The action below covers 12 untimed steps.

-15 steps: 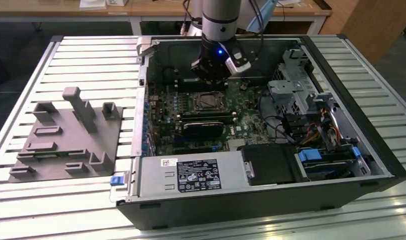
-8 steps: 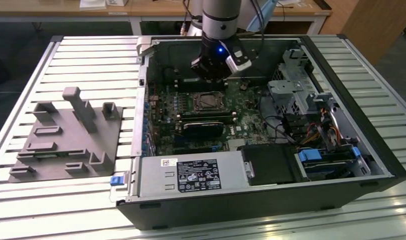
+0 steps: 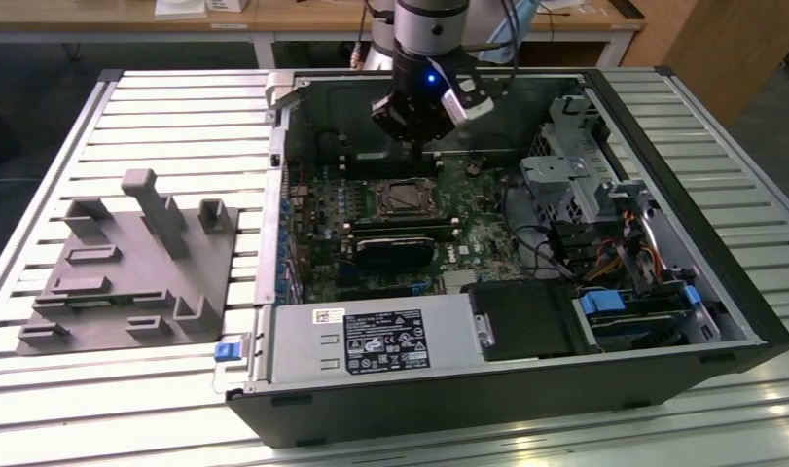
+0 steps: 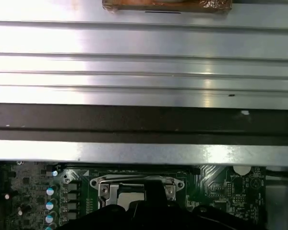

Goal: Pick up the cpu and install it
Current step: 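Install the second cpu locking lever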

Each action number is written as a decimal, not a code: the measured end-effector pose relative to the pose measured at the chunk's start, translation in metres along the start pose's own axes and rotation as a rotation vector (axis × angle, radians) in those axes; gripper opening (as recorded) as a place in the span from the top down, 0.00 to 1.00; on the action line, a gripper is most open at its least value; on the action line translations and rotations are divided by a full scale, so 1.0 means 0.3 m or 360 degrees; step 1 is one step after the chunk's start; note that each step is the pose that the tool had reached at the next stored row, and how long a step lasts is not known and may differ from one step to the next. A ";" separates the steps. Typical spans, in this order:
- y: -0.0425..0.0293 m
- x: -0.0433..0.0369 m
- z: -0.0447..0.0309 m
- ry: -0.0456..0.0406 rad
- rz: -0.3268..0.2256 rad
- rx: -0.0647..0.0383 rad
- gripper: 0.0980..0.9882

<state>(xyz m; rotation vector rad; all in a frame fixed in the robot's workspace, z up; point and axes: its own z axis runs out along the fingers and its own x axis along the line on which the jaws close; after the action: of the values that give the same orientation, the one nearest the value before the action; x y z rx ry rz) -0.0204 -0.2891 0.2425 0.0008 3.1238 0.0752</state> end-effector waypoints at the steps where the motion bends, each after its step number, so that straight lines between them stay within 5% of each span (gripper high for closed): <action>1: 0.000 0.000 -0.003 0.0000 0.0000 0.0000 0.99; 12: -0.058 0.000 -0.008 0.0000 0.0000 0.0000 0.99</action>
<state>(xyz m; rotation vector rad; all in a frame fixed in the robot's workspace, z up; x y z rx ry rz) -0.0204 -0.3065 0.2440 0.0008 3.1238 0.0751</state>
